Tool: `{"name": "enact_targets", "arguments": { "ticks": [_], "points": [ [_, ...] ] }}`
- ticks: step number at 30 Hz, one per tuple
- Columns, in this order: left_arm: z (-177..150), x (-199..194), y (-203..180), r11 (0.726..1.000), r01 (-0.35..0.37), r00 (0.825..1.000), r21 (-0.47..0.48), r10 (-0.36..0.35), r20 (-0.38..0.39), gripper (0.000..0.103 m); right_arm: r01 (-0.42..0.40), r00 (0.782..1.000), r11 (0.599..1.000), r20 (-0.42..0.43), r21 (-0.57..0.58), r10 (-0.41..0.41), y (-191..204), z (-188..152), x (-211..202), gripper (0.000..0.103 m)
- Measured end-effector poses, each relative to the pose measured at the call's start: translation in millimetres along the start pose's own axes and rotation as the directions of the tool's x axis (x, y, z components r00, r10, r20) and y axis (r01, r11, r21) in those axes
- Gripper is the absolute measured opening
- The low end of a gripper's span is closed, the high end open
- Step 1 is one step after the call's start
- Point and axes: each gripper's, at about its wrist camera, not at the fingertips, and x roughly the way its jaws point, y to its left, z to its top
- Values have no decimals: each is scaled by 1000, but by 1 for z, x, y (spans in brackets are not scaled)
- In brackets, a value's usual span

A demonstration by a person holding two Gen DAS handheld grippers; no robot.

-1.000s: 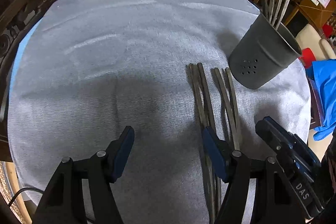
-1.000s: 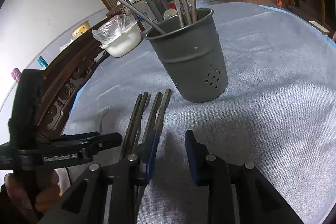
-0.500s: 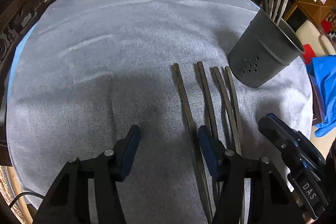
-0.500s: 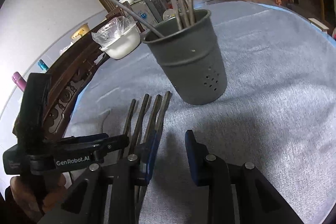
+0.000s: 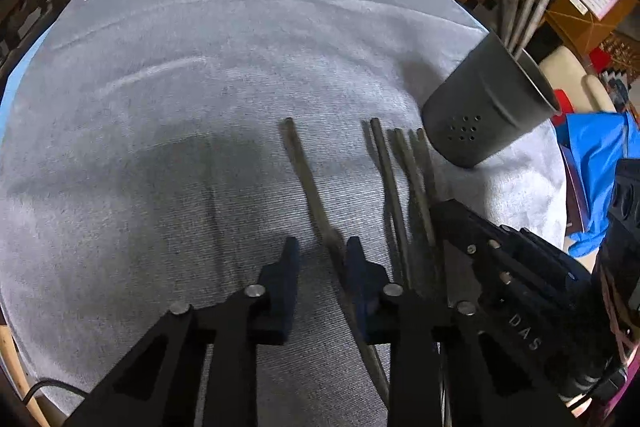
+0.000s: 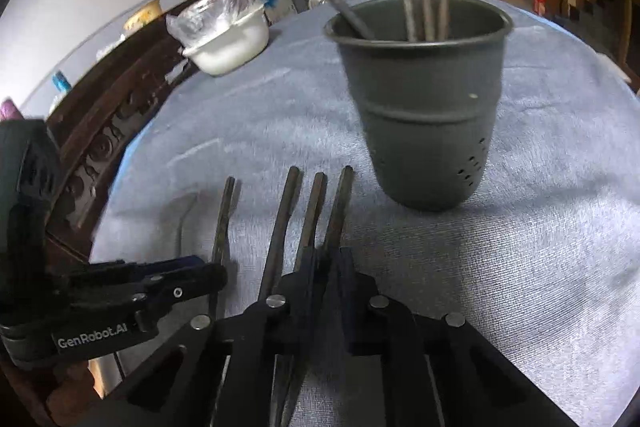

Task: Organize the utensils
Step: 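Close the left gripper on one chopstick while the right gripper closes on another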

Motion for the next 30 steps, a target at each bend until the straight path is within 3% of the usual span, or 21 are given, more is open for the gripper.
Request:
{"name": "enact_targets", "arguments": {
  "ticks": [1, 7, 15, 20, 22, 23, 30],
  "points": [
    [0, 2, -3, 1000, 5, 1000, 13, -5, -7, 13, 0, 1000, 1000, -24, -18, -1, 2, 0, 2, 12],
    [-2, 3, -8, 995, 26, 999, 100, -23, -30, 14, 36, 998, 998, -49, -49, -38, -3, -1, -3, 11],
    [2, -8, 9, 962, 59, 992, 267, -26, -124, 15, 12, 993, 999, -120, -37, -17, -12, 5, -1, 12],
    [10, -14, 25, 965, 75, 989, 252, -39, -143, 20, 7, 990, 1000, -139, -4, -7, -8, 13, 9, 14],
    [13, -18, 29, 975, 72, 990, 210, -45, -133, 35, 10, 991, 1000, -131, -8, -10, -6, 16, 12, 15],
    [15, -19, 31, 979, 71, 991, 192, -47, -125, 38, 13, 992, 1000, -127, -14, -14, -4, 17, 13, 15],
    [27, -15, 32, 990, 54, 993, 133, -39, -114, 38, 10, 992, 998, -129, -65, -18, -1, 12, 9, 12]
  ]
}}
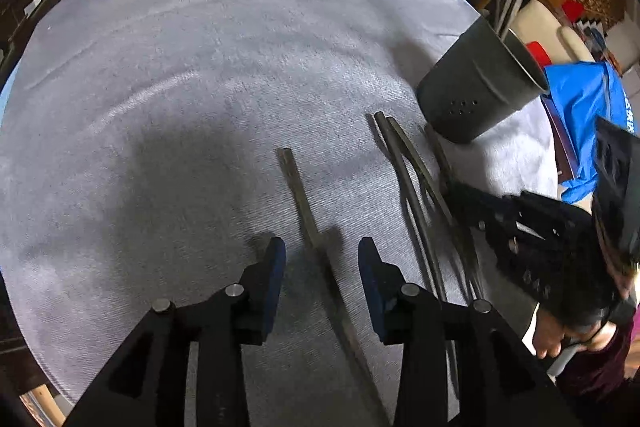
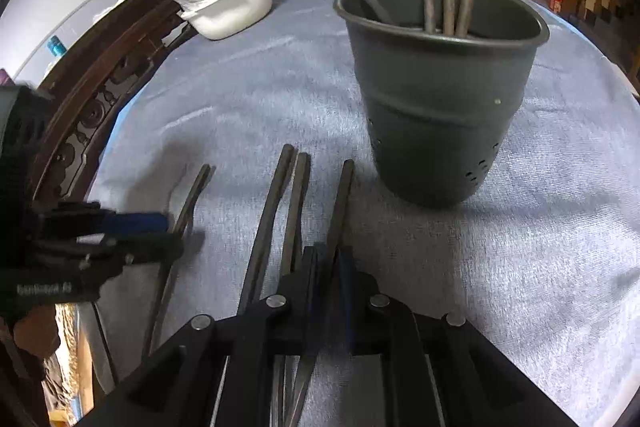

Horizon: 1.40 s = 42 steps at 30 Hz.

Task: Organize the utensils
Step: 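Close the left gripper on one chopstick while the right gripper closes on another, then lift both held chopsticks upright and carry them over the grey cup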

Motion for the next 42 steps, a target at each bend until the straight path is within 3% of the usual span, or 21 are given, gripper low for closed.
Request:
{"name": "enact_targets", "arguments": {
  "ticks": [3, 6, 12, 14, 16, 21, 23, 26, 29, 37, 41, 42],
  "points": [
    [-2, 7, -3, 1000, -22, 999, -1, 22, -25, 12, 0, 1000, 999, -28, -42, -1, 0, -11, -7, 12],
    [-11, 5, -3, 1000, -26, 1000, 9, 26, -10, 12, -7, 998, 997, -66, -71, 3, 0, -19, -12, 12],
    [-6, 2, 2, 1000, -14, 999, -4, 14, -40, 12, -5, 994, 1000, -108, -15, 4, -4, -10, -7, 14],
    [-1, -1, 3, 1000, -26, 999, -9, 26, -40, 15, 4, 995, 1000, -103, -3, -5, -4, -3, -3, 14],
    [15, 10, -1, 1000, -28, 999, -13, 27, -39, 28, 22, 995, 1000, -96, 1, -22, -3, 4, 2, 14],
    [28, 15, 0, 998, -31, 999, -52, 29, -45, 29, 41, 998, 999, -39, 9, -40, -3, 8, 5, 14],
    [31, 18, 0, 998, -31, 999, -62, 29, -37, 29, 36, 999, 999, -32, 16, -35, -6, 7, 4, 12],
    [33, 19, -1, 997, -48, 999, -62, 46, -29, 12, 42, 999, 999, -28, -7, -42, -7, 7, 3, 10],
    [35, 21, 2, 995, -42, 999, -87, 41, -18, 9, 39, 999, 999, -18, 3, -39, -10, 6, 0, 8],
    [27, -29, -6, 996, -43, 992, -83, 52, 112, 7, -34, 991, 999, 130, -14, 36, -12, 10, -47, 7],
    [25, -73, -23, 998, -38, 974, -58, 50, 221, 6, -53, 968, 998, 241, -38, 61, -11, 14, -84, 7],
    [24, -88, -28, 998, -41, 963, -52, 53, 266, 6, -64, 957, 997, 280, -42, 73, -10, 15, -95, 7]
  ]
}}
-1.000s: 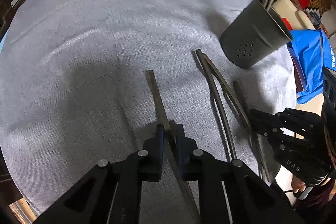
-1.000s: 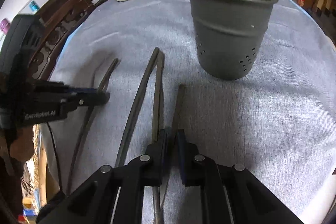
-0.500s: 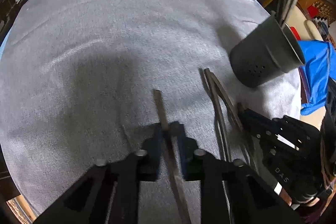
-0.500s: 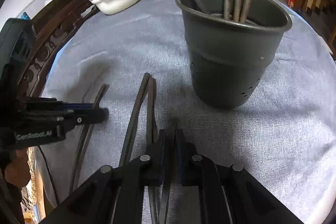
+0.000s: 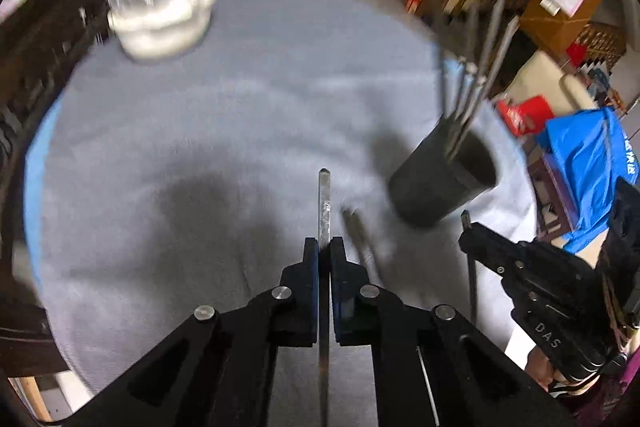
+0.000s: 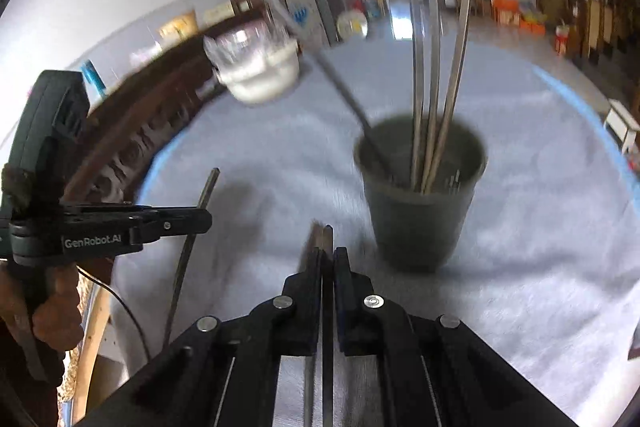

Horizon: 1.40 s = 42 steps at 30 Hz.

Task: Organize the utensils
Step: 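Lift both held chopsticks upright and carry them over the grey cup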

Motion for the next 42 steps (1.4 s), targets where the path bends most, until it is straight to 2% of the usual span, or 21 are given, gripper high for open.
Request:
{"name": "enact_targets", "arguments": {
  "ticks": [4, 8, 15, 19, 24, 26, 30, 33, 35, 38, 40, 42],
  "points": [
    [8, -45, -13, 1000, 15, 990, 8, -16, 138, 6, -41, 990, 999, 136, -4, 41, 5, 10, -35, 7],
    [11, -71, -21, 1000, 28, 967, 11, -30, 251, 6, -71, 960, 997, 272, -14, 73, 12, 16, -63, 7],
    [15, -103, -35, 999, 26, 945, 22, -32, 325, 6, -81, 907, 996, 416, 33, 60, 8, 33, -94, 7],
    [23, -110, -43, 999, 23, 933, 36, -34, 357, 6, -69, 855, 996, 517, 62, 28, 3, 44, -124, 7],
    [38, -126, -59, 998, 11, 909, 56, -34, 416, 6, -51, 787, 991, 616, 124, -37, -6, 59, -152, 7],
    [44, -137, -66, 998, 16, 895, 61, -41, 445, 6, -52, 764, 987, 643, 150, -58, -11, 64, -160, 7],
    [56, -155, -81, 997, 34, 852, 74, -67, 519, 6, -18, 684, 976, 715, 216, -146, -17, 70, -180, 7],
    [60, -158, -91, 996, 39, 828, 81, -77, 555, 6, 16, 646, 968, 736, 249, -200, -18, 72, -184, 7],
    [62, -151, -97, 996, 29, 821, 81, -70, 567, 6, 57, 634, 964, 737, 261, -236, -17, 72, -179, 7],
    [66, -130, -103, 997, 40, 831, 67, -70, 552, 6, 108, 632, 956, 724, 272, -277, -16, 73, -167, 7],
    [68, -116, -104, 998, 37, 846, 57, -62, 529, 6, 131, 652, 952, 700, 276, -293, -16, 75, -155, 7],
    [69, -98, -103, 999, 32, 871, 39, -47, 489, 6, 133, 681, 953, 674, 272, -288, -18, 75, -146, 7]
  ]
}}
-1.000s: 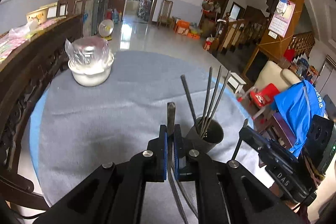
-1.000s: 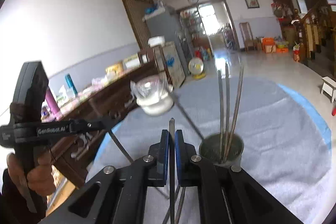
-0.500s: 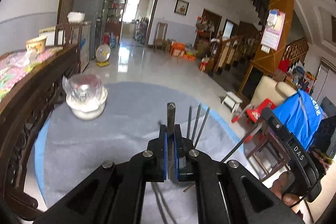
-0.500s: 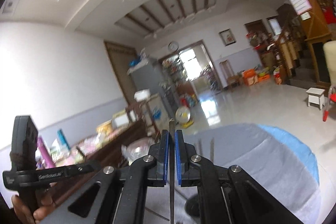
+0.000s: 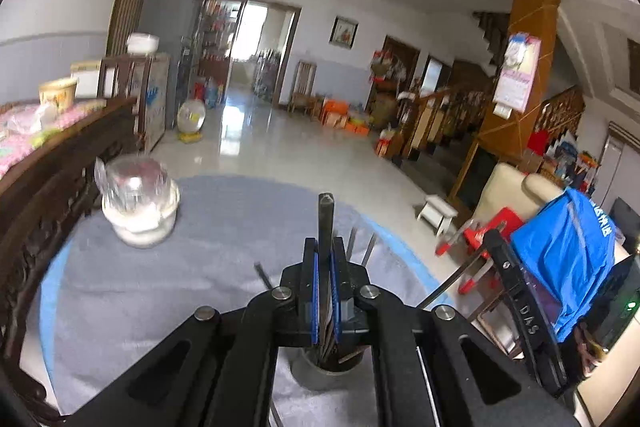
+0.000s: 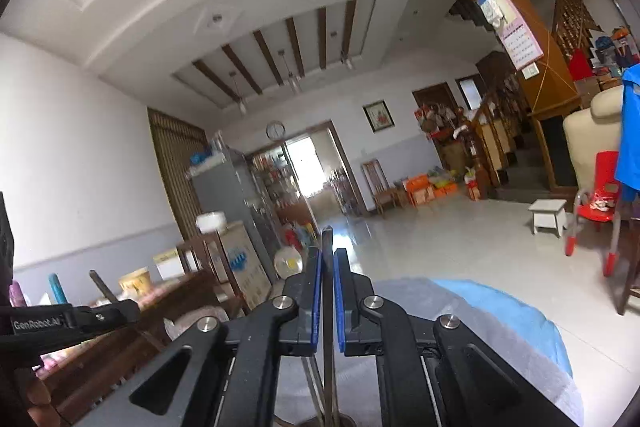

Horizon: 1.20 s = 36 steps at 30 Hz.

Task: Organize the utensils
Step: 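Lower the chopsticks into the grey cup and open both grippers, then move both grippers back toward the last two chopsticks on the cloth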

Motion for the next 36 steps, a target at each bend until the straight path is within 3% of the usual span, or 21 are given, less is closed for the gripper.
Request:
{"name": "enact_targets", "arguments": {
  "ticks": [6, 10, 11, 13, 15, 20, 24, 31, 36],
  "points": [
    [-22, 35, 10, 1000, 10, 989, -29, -14, -150, 6, -41, 995, 999, -89, 2, 41, -1, -7, 2, 8],
    [-33, 36, 16, 999, 17, 982, -32, -22, -185, 9, -67, 989, 997, -132, 48, 73, -13, -11, 3, 8],
    [-35, 34, 17, 1000, 17, 982, -26, -21, -189, 13, -72, 987, 995, -142, 63, 80, -18, -13, 4, 9],
    [-40, 27, 19, 1000, 12, 982, -14, -15, -190, 44, -79, 982, 992, -161, 100, 95, -26, -16, 1, 9],
    [-45, 18, 23, 1000, -4, 985, 3, 5, -175, 52, -94, 978, 987, -172, 132, 117, -35, -19, -4, 9],
    [-64, 1, 31, 995, -70, 978, 67, 82, -192, 59, -87, 974, 984, -194, 156, 117, -58, -30, -16, 9],
    [-90, -6, 42, 989, -133, 961, 69, 146, -236, 65, -63, 961, 989, -258, 133, 96, -68, -49, -26, 9],
    [-133, -10, 43, 973, -207, 918, 102, 229, -323, 66, -67, 909, 989, -400, 134, 116, -76, -92, -36, 9],
    [-145, -25, 38, 970, -223, 911, 92, 242, -334, 66, -84, 889, 984, -434, 157, 145, -73, -102, -46, 9]
  ]
}}
